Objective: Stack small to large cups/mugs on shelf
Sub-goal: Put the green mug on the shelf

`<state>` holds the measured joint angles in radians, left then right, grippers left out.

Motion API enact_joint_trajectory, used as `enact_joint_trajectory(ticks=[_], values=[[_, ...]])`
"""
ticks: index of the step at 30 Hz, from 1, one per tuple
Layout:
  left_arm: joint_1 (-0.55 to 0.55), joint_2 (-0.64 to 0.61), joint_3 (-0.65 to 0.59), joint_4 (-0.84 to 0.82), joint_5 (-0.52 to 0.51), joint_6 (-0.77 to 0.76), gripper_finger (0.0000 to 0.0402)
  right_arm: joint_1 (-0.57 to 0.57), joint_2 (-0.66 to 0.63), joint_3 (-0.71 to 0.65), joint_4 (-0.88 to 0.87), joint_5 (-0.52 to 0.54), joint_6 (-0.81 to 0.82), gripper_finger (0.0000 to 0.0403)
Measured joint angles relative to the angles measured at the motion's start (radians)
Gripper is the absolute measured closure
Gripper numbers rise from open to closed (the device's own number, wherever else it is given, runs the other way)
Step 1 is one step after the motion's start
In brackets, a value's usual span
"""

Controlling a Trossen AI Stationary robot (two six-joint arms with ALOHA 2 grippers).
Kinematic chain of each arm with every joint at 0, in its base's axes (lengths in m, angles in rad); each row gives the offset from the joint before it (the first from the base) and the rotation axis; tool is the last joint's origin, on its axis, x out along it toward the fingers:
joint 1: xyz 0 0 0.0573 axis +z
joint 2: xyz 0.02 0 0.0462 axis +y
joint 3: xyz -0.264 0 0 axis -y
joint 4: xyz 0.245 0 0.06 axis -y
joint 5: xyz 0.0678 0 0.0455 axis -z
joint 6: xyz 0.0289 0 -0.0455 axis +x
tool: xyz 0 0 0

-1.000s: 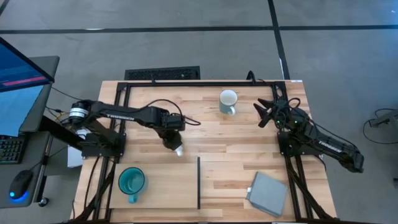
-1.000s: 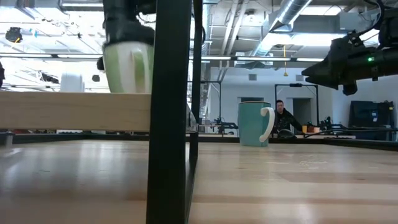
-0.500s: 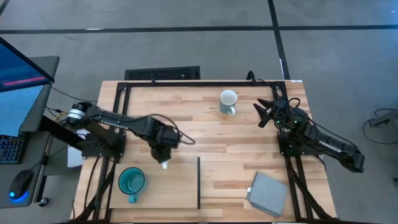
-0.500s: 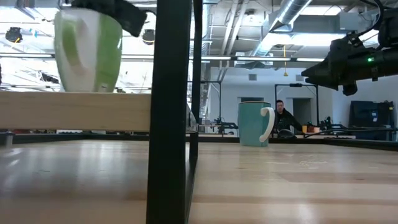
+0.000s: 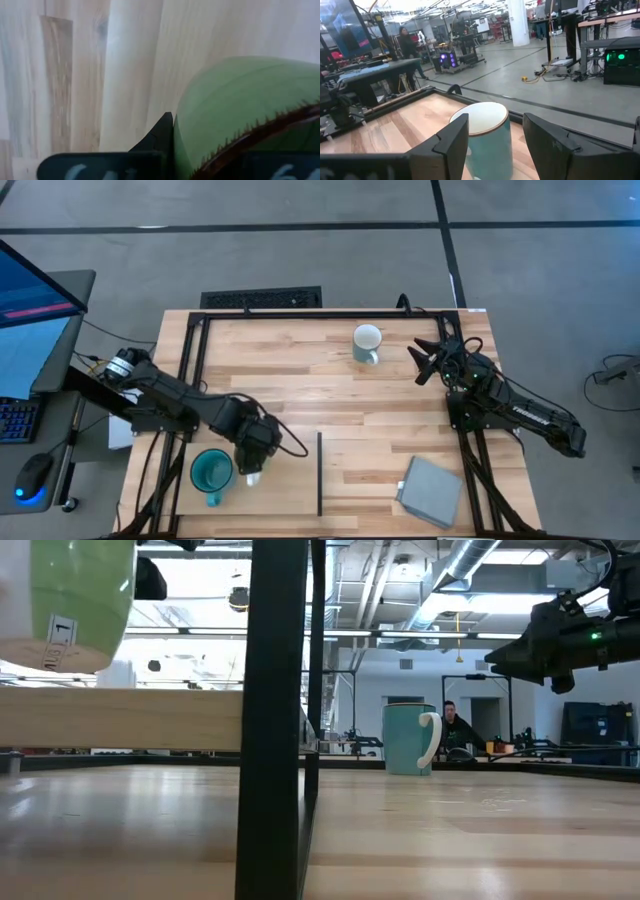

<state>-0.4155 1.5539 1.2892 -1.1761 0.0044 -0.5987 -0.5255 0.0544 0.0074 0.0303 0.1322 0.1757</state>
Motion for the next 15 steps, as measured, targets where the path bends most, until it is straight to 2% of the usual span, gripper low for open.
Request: enact_joint_trajectory(ticks=[8, 15], values=[[-0.032, 0.002, 0.000, 0.076, -0.006, -0.013, 0.0390, 0.000, 0.000, 0.000, 0.000, 0.000, 0.008, 0.0194], [-0.052, 0.002, 0.000, 0.079, -0.021, -0.039, 0.0390, 0.000, 0.000, 0.000, 0.000, 0.000, 0.008, 0.0194]])
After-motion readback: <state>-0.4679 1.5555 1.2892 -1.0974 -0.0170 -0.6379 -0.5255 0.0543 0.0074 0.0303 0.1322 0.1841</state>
